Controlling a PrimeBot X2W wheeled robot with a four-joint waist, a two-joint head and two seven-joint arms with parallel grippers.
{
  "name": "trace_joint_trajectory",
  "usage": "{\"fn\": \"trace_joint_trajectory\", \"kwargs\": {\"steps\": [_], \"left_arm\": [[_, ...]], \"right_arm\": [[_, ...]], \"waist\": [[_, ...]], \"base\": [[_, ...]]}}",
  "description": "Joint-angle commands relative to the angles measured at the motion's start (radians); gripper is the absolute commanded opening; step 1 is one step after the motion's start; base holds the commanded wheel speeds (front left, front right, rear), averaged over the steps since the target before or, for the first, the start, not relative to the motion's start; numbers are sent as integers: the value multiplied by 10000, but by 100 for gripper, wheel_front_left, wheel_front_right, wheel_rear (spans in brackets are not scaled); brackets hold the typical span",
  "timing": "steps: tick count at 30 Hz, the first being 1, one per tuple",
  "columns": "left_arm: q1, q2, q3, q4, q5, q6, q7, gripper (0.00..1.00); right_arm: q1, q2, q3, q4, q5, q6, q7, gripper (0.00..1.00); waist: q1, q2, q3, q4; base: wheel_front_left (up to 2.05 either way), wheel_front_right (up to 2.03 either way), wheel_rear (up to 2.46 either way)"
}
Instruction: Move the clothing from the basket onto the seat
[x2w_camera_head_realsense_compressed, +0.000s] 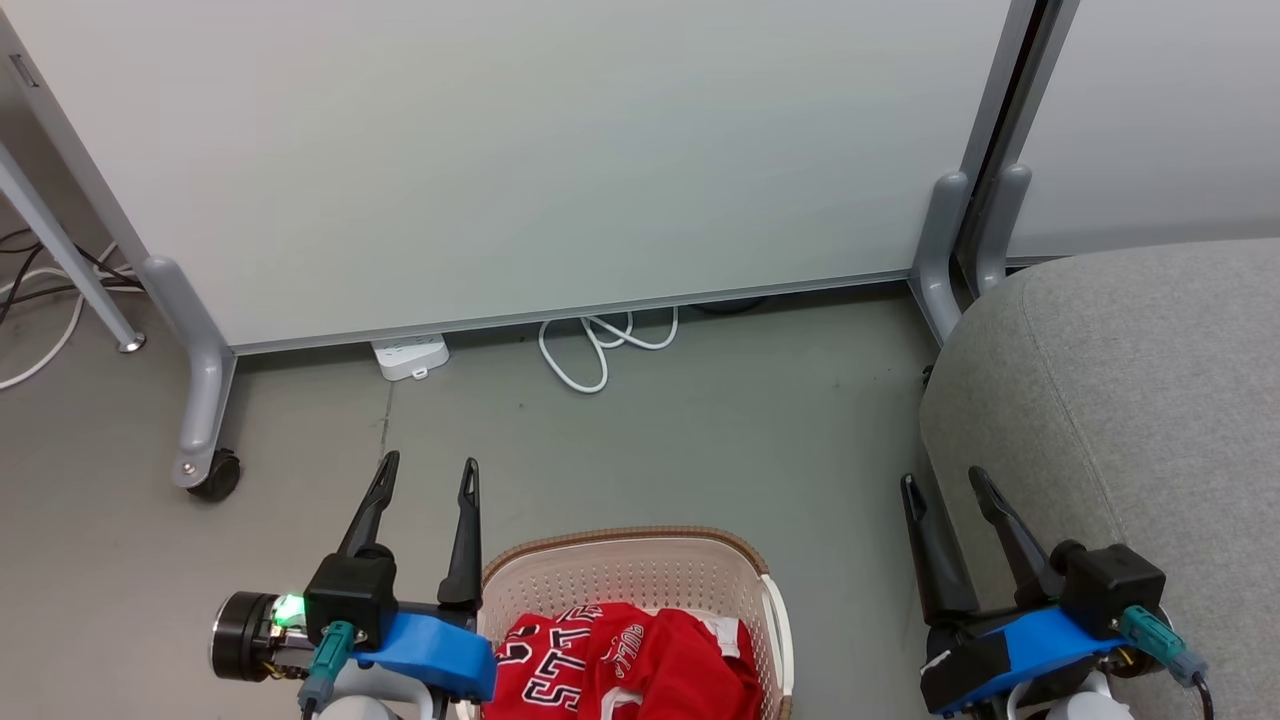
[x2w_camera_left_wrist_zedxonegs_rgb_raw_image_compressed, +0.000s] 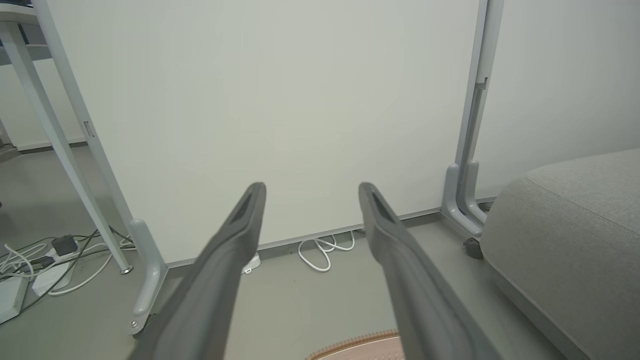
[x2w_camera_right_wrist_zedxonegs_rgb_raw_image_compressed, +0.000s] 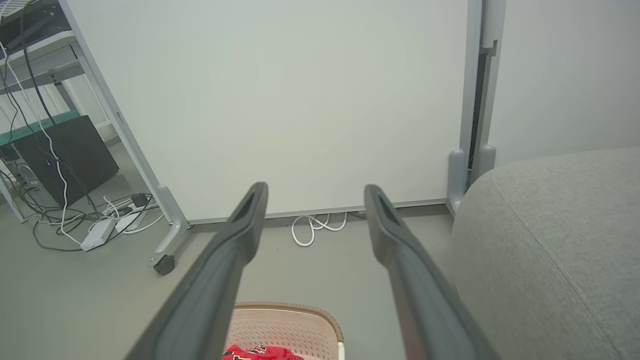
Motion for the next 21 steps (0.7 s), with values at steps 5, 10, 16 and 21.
{"fn": "trace_joint_trajectory", "kwargs": {"steps": [5,10,16,21], "left_arm": [[-151,9,5,69,-57,37,-49,100],[-152,9,-1,97,-11,39,-49,100],[-171,8,4,158,-4,-9,-49,100],[-439,8,-78,400,58,-200,-49,100]], "right_arm": [[-70,-62,-26,39,30,4,-54,100],[-69,-60,-10,57,67,4,-54,100],[-96,-60,24,68,98,4,-53,100],[-255,-60,72,9,77,4,-51,100]], "waist": [[0,0,11,8],[0,0,22,15],[0,0,80,-14],[0,0,397,-164]], "base": [[0,0,0],[0,0,0],[0,0,0],[0,0,0]]}}
